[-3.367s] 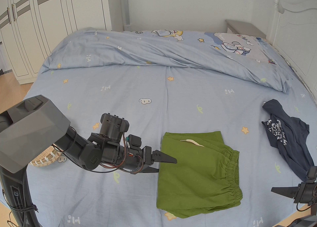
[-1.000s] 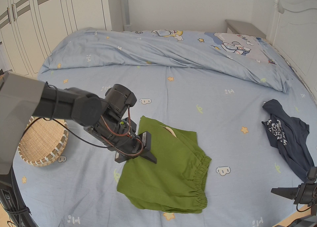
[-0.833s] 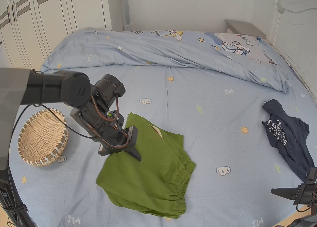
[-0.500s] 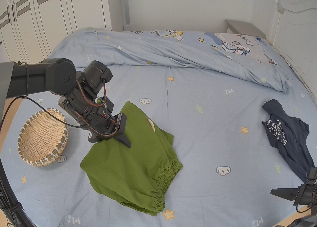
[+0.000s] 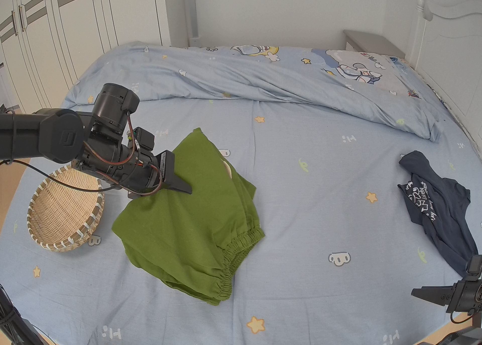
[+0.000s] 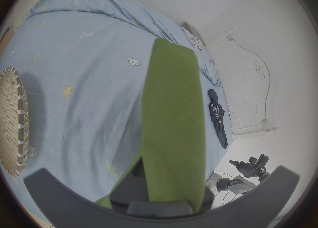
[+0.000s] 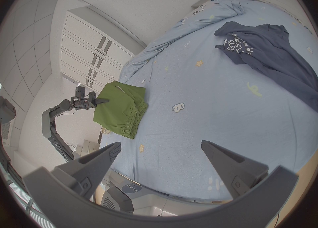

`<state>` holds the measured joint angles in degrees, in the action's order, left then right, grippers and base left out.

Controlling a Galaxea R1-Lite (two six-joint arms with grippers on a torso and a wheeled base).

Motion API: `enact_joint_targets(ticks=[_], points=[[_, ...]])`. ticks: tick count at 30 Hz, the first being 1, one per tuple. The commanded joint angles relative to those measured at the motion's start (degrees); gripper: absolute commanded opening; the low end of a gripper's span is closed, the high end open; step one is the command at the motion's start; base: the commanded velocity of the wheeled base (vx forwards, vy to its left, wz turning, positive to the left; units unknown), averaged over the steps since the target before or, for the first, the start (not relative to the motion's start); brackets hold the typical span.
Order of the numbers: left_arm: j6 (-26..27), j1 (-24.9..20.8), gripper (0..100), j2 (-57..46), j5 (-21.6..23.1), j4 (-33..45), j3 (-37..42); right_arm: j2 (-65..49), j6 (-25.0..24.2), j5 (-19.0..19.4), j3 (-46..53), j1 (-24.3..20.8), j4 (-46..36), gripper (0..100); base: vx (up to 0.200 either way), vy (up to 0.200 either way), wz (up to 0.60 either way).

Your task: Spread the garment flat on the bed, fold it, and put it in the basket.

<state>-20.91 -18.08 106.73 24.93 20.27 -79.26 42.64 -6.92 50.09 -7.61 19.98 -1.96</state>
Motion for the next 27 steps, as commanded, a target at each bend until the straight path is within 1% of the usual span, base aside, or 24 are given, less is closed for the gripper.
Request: enact_joint_targets(ticks=[1,11,27], points=[[0.2,0.7,0,-3.2,0.2,0.4,1.1,0.0,0.0,0.0,0.0,0.0,0.0,100,0.000,0.200,0.00],[0.3,1.9,0,-4.0,0.1,1.8,0.8,0.0,0.0,-0.1,0.0,-0.3,0.0,100,0.000,0.200,0.00],[0.3,1.7,0,-4.0,0.1,1.8,1.0,0.0,0.0,0.0,0.0,-0.3,-0.1,100,0.000,0.200,0.00]])
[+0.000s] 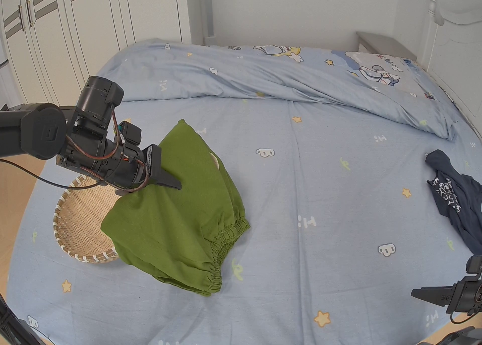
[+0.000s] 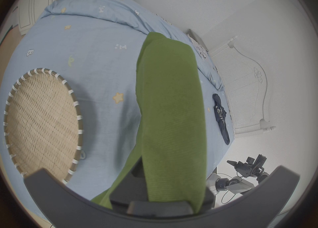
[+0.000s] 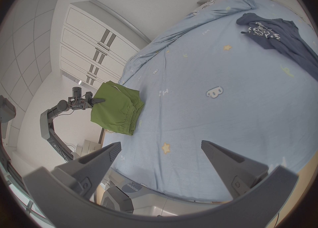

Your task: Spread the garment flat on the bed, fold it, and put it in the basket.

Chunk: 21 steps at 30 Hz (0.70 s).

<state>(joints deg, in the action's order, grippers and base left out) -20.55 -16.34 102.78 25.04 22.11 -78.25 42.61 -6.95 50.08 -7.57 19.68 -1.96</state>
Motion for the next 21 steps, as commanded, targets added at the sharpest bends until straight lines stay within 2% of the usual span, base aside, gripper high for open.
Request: enact_joint_targets(ticks=[1,8,14,17,20,21], points=[[0.0,0.0,0,0.0,0.0,-0.1,0.0,0.0,0.0,0.0,0.0,0.0,-0.1,100,0.000,0.200,0.00],[0.0,-0.3,0,-0.1,0.0,-0.1,0.1,-0.1,0.0,0.0,0.0,-0.1,-0.1,100,0.000,0.200,0.00],[0.8,-0.6,0,-0.6,-0.2,0.0,0.4,-0.3,0.0,0.0,0.0,-0.4,-0.6,100,0.000,0.000,0.00],[3.3,-1.6,0,-2.8,-0.1,1.6,-0.1,-1.3,0.0,0.0,-0.2,-0.9,-1.3,100,0.000,0.000,0.00],[4.5,-2.8,0,-2.6,-0.1,3.0,-2.0,-1.8,0.0,0.0,-0.2,-1.1,-1.6,100,0.000,0.000,0.00],[4.6,-3.1,0,-2.4,-0.1,4.8,-5.6,-2.3,-0.1,0.0,-0.2,-1.4,-1.8,100,0.000,0.000,0.00]])
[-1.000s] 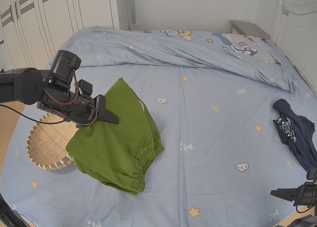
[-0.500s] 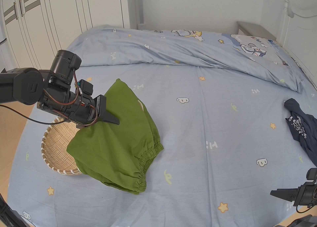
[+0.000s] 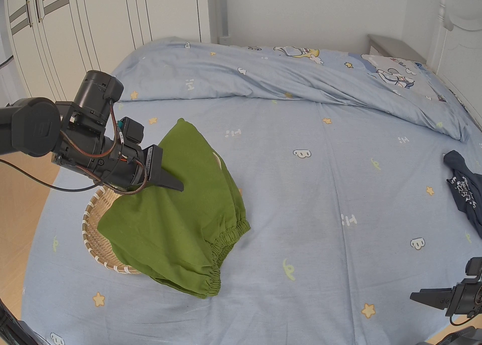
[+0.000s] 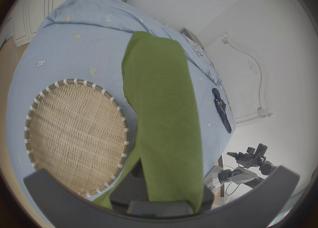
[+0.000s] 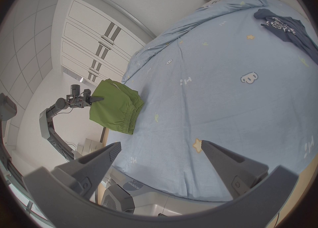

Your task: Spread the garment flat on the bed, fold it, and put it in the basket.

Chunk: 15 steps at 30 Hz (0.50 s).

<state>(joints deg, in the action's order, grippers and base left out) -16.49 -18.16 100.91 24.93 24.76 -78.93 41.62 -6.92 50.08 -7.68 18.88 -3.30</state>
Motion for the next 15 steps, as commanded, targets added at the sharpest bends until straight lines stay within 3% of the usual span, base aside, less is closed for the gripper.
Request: enact_joint_targets(ticks=[1,8,12,15], points=[[0.5,-1.3,0,-0.5,0.1,3.4,-6.6,-1.4,0.0,0.0,-0.1,-0.6,-0.7,100,0.000,0.000,0.00],[0.3,-1.0,0,3.0,0.2,20.4,-24.5,-2.2,0.0,0.0,-0.6,-0.6,-1.5,100,0.000,0.000,0.00],[0.1,0.8,0,2.9,0.6,22.9,-27.5,-2.2,0.0,0.0,-0.6,-0.6,-1.5,100,0.000,0.000,0.00],[-0.1,2.4,0,2.7,3.7,23.1,-27.6,-2.2,0.0,-0.1,-0.5,-0.6,-1.5,100,0.000,0.000,0.00]])
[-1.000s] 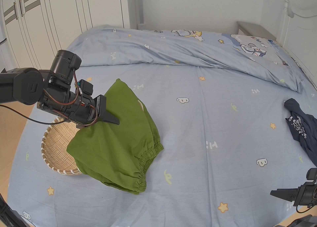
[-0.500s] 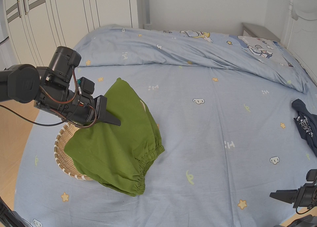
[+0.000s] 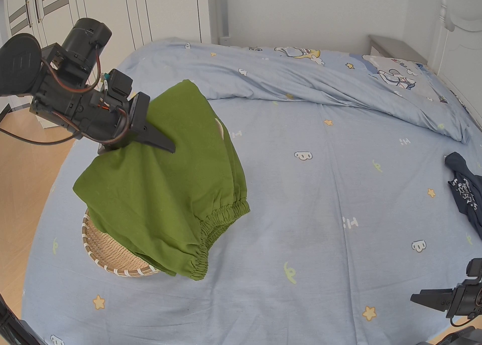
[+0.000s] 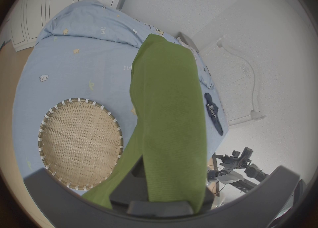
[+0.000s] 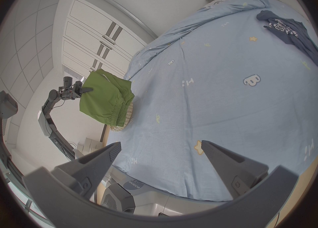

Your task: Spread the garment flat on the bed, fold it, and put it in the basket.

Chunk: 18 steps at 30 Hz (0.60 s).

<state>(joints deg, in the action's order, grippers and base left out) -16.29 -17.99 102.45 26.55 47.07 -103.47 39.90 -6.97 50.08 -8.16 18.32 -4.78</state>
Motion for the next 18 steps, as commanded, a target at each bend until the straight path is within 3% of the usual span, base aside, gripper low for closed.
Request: enact_joint_targets(ticks=[1,10,18], points=[[-0.3,2.3,0,1.2,2.1,0.7,-3.0,-0.4,0.0,-0.1,0.0,0.0,-0.1,100,0.000,0.000,0.00],[-0.1,8.7,0,1.4,4.7,0.7,-1.5,-0.5,0.0,0.0,0.0,0.0,-0.1,100,0.000,0.000,0.00],[1.3,15.5,0,1.4,7.2,-0.3,6.4,-0.5,0.0,0.0,0.0,0.0,-0.1,100,0.000,0.000,0.00]])
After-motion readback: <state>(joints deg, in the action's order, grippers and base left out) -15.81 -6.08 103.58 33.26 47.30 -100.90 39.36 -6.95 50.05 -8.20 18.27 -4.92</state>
